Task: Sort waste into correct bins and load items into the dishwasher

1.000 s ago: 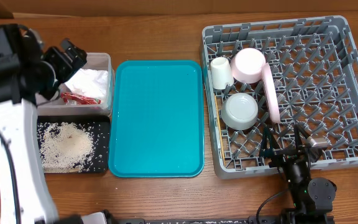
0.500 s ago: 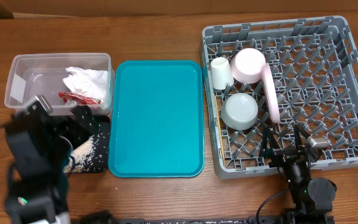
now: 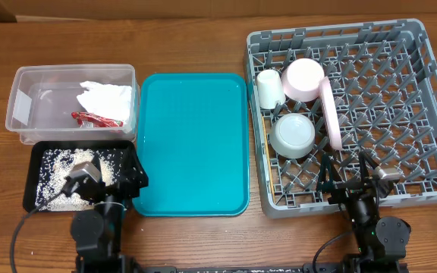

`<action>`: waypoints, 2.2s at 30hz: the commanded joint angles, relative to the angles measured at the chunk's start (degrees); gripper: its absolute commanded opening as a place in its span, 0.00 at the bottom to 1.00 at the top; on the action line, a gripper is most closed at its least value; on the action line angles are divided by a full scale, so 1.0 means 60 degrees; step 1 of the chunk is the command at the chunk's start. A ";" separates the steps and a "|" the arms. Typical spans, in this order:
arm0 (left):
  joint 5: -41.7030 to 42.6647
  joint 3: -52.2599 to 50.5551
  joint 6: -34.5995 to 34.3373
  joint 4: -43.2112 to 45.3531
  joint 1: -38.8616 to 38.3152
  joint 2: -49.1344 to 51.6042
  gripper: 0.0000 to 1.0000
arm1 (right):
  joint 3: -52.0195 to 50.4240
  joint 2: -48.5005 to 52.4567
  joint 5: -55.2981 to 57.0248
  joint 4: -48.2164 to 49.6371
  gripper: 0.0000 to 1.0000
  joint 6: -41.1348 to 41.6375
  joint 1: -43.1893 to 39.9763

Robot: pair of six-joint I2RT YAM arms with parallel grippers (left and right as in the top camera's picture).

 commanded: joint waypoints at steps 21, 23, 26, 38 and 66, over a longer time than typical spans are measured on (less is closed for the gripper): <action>-0.0889 -0.1107 0.4506 -0.0699 -0.0718 -0.2142 1.00 | -0.0102 -0.0095 0.0047 0.0047 1.00 -0.0047 -0.0051; -0.0900 -0.1107 0.4503 -0.0685 -0.0718 -0.2142 1.00 | -0.0102 -0.0095 0.0047 0.0047 1.00 -0.0047 -0.0051; -0.0900 -0.1107 0.4506 -0.0681 -0.0714 -0.2127 1.00 | -0.0102 -0.0095 0.0047 0.0044 1.00 -0.0047 -0.0051; -0.0900 -0.1107 0.4503 -0.0678 -0.0714 -0.2124 1.00 | -0.0102 -0.0095 0.0047 0.0047 1.00 -0.0047 -0.0051; -0.0900 -0.1107 0.4503 -0.0678 -0.0714 -0.2120 1.00 | -0.0102 -0.0095 0.0047 0.0044 1.00 -0.0047 -0.0051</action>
